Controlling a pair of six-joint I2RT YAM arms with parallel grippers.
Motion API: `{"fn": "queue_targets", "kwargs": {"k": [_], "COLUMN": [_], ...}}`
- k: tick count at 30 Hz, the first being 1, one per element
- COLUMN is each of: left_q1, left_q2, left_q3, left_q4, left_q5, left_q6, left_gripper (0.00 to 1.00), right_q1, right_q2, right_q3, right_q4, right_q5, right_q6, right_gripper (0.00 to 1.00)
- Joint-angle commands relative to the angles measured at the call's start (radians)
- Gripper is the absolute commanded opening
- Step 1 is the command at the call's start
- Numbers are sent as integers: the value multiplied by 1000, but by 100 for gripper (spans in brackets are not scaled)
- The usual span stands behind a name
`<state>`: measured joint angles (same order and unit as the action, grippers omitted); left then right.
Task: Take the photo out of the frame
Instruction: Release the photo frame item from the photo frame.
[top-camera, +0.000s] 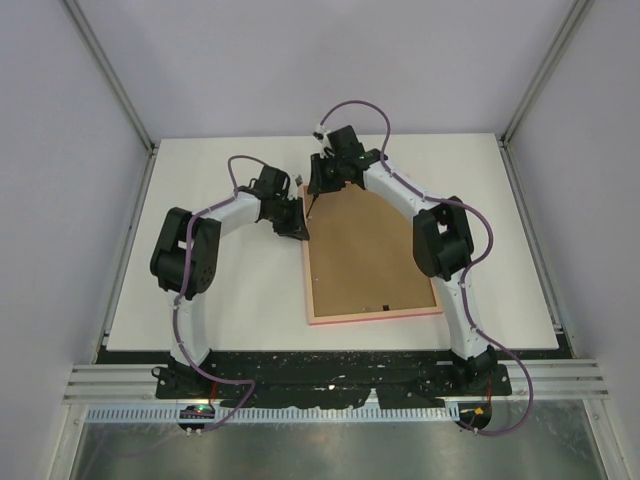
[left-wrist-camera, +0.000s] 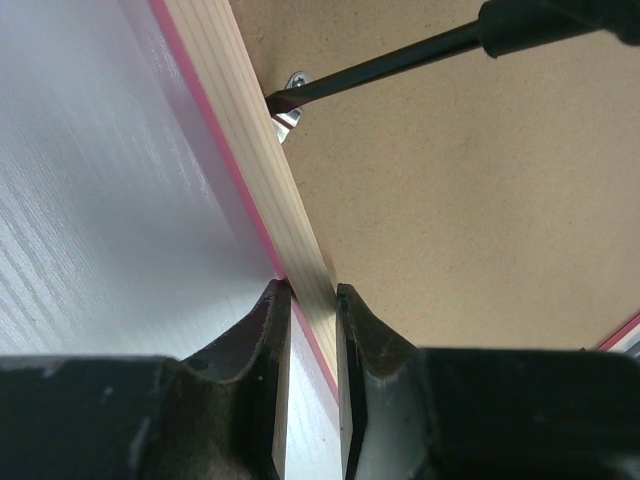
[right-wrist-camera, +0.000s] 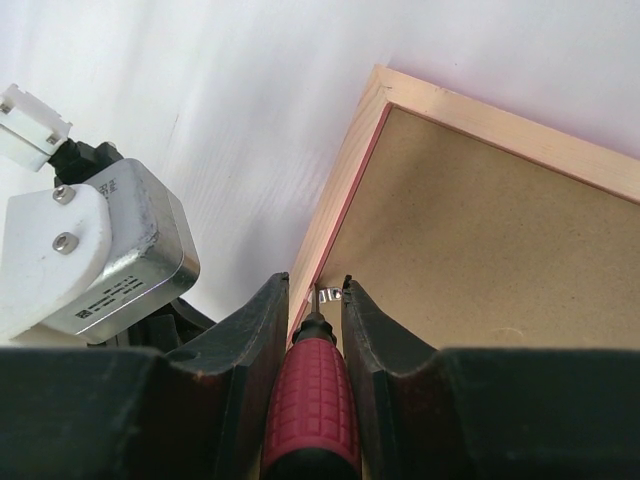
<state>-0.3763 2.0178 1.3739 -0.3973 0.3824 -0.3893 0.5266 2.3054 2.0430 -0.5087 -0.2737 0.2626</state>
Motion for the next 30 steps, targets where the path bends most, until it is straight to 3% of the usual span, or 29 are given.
{"fn": "queue_targets", "kwargs": {"k": [1, 30], "left_q1": [19, 20], "left_q2": [9, 5], "left_q3": [11, 8], "left_q4": [-23, -26], "left_q5": [-56, -65], "left_q6": [33, 29], "left_gripper": [17, 16], "right_q1": [10, 13], "right_q2": [-61, -77], "right_q3": [-26, 9], "right_q4": [-71, -194], "right_q5": [19, -7], "right_q6": [-57, -85], "right_gripper": [8, 8]}}
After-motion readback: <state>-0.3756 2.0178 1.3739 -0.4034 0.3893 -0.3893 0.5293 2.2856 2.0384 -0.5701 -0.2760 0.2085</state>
